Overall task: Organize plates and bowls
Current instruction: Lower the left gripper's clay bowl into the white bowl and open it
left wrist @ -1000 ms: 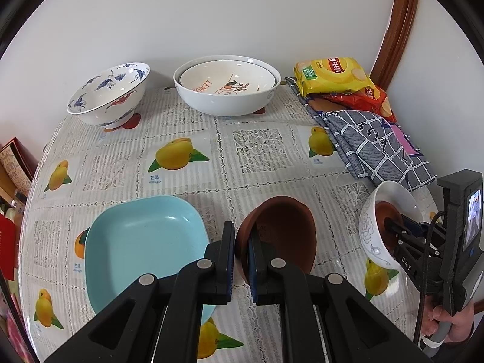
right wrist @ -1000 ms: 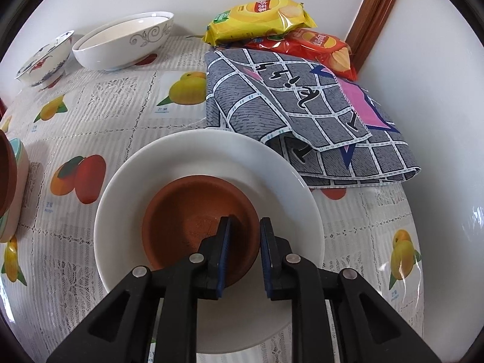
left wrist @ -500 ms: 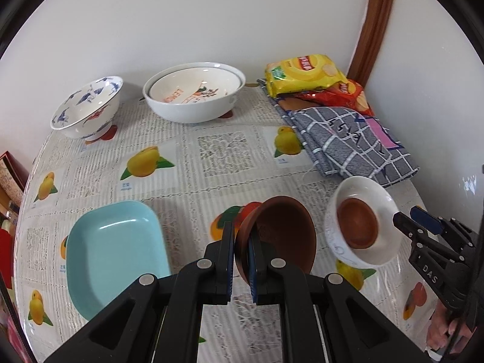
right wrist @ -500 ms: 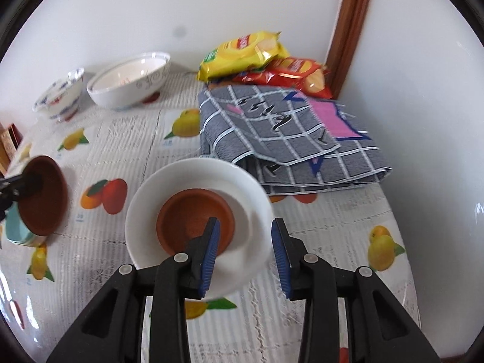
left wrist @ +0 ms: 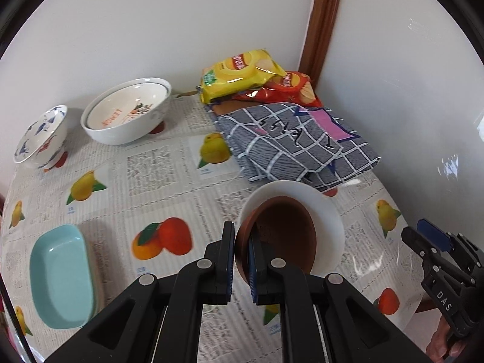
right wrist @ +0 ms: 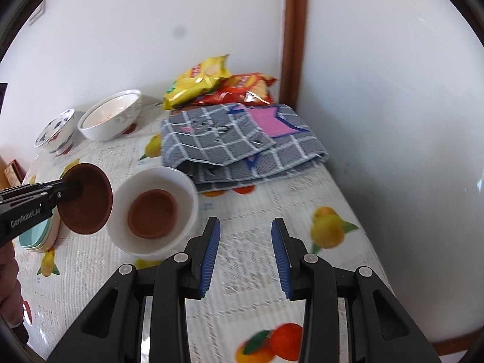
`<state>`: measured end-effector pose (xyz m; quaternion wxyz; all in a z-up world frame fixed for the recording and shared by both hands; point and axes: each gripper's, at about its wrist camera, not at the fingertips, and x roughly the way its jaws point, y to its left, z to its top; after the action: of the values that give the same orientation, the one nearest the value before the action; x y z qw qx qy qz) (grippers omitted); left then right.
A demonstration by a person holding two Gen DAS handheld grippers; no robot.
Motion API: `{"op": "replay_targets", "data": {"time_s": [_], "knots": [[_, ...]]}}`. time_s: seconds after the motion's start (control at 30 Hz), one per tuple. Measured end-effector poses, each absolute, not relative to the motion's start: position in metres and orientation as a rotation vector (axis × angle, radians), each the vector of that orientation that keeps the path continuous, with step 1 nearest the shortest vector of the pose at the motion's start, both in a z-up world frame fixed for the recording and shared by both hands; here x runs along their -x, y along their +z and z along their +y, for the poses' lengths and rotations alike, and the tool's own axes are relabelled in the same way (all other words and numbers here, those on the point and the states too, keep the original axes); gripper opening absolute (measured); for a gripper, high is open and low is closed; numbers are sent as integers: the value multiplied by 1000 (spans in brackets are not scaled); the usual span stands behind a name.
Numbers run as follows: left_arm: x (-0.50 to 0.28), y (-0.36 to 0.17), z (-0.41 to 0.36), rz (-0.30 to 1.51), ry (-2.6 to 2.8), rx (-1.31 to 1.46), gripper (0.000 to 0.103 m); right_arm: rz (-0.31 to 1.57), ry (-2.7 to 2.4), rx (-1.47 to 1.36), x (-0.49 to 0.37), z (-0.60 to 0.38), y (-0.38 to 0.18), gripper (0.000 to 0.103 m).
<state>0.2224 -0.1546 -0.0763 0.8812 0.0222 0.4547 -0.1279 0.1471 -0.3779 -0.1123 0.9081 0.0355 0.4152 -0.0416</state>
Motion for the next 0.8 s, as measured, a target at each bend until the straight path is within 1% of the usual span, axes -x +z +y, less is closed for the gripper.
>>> {"op": "replay_targets", "data": {"time_s": [0.3, 0.8], "knots": [[-242, -102, -179, 996, -274, -47, 9, 874, -151, -118, -137, -415, -131, 35], [-257, -124, -184, 1039, -272, -38, 10, 895, -153, -146, -144, -418, -146, 35]]}}
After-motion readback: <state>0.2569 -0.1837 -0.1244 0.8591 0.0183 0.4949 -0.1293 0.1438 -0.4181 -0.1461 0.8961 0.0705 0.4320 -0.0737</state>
